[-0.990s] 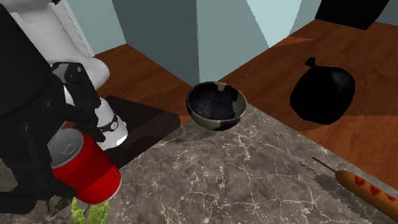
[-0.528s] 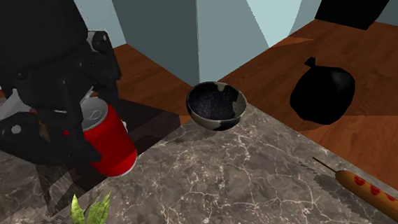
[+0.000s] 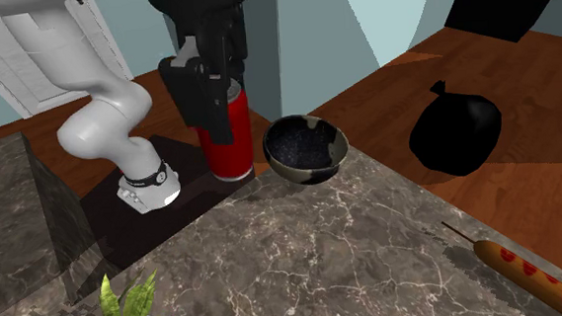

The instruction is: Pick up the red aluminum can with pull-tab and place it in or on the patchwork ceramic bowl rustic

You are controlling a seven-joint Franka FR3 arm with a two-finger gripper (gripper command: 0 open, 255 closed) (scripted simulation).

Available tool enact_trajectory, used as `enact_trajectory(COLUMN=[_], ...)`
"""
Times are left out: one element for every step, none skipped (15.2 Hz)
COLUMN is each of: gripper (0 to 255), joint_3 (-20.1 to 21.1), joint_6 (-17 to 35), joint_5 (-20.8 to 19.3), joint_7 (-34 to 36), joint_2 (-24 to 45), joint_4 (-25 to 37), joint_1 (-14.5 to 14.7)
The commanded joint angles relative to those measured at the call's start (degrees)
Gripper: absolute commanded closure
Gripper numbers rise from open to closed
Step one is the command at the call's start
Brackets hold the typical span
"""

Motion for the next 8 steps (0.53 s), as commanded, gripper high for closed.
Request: enact_trajectory(gripper=[255,255,255,255,255,255,255,255], joint_3=[1.35,2.09,2.82,3.52,4.21,4.89,5.57,6.21], joint_6=[-0.44,-0.59,-0.76,-0.94,-1.14,-1.36,-1.59,-1.85], joint_5=[0.21,0.35,0.52,0.69,0.88,1.07,1.27,1.48], joint_7=[2.68,4.09,5.49,6.87,8.24,9.59,10.93,12.25], joint_2=[0.15,0.36,0.64,0.99,1.41,1.90,2.46,3.10], joint_4=[0.66,1.04,1.51,2.06,2.69,3.42,4.23,5.15], joint_1=[1.15,1.79,2.43,3.07,3.70,4.33,4.93,5.55])
